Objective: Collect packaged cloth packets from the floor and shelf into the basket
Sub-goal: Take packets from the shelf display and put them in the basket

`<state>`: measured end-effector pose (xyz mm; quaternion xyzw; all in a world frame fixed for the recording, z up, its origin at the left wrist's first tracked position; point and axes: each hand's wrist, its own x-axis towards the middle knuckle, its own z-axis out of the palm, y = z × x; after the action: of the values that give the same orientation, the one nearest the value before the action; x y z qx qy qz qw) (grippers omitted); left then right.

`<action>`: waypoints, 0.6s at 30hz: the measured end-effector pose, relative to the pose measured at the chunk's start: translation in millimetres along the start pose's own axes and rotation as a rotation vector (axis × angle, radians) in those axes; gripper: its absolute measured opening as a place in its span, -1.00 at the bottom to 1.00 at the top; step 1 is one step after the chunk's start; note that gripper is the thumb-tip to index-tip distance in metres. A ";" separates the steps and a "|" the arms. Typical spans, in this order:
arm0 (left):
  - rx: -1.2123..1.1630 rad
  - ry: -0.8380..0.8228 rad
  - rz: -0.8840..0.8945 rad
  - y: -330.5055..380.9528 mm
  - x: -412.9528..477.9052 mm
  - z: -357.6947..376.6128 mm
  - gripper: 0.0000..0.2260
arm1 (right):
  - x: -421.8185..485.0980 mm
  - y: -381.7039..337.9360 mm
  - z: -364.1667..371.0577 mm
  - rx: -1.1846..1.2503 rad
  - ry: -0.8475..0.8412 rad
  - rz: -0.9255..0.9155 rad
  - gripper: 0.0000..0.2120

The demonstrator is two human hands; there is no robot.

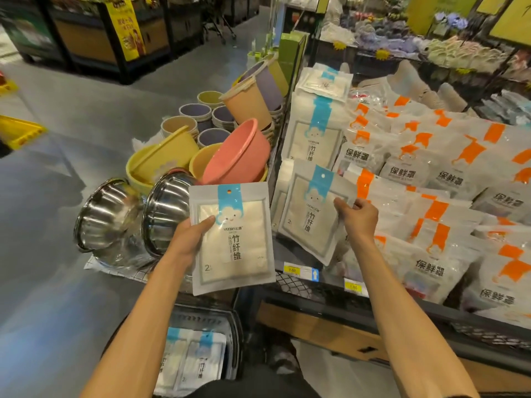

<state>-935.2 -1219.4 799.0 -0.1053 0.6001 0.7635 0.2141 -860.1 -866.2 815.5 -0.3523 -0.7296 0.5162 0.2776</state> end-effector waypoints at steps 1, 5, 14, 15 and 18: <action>0.001 0.004 0.000 1.3 3.1 -1.4 -0.81 | 3.4 3.3 6.8 0.001 -0.002 0.017 -0.84; 0.021 0.031 0.016 6.6 17.0 -4.6 -0.78 | 11.5 19.1 30.0 -0.063 -0.040 0.063 -0.81; 0.003 0.047 0.016 15.5 46.6 1.4 -0.78 | 21.6 49.6 61.3 -0.101 -0.018 0.116 -0.76; -0.002 0.053 0.014 16.6 48.9 2.0 -0.79 | 21.8 50.6 63.6 -0.095 -0.006 0.107 -0.75; -0.014 0.070 0.017 21.2 53.9 0.4 -0.79 | 24.1 55.3 70.7 -0.067 0.033 0.103 -0.75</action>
<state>-992.5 -1212.3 795.0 -0.1282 0.6025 0.7655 0.1858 -916.4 -874.2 741.9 -0.4069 -0.7227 0.4992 0.2509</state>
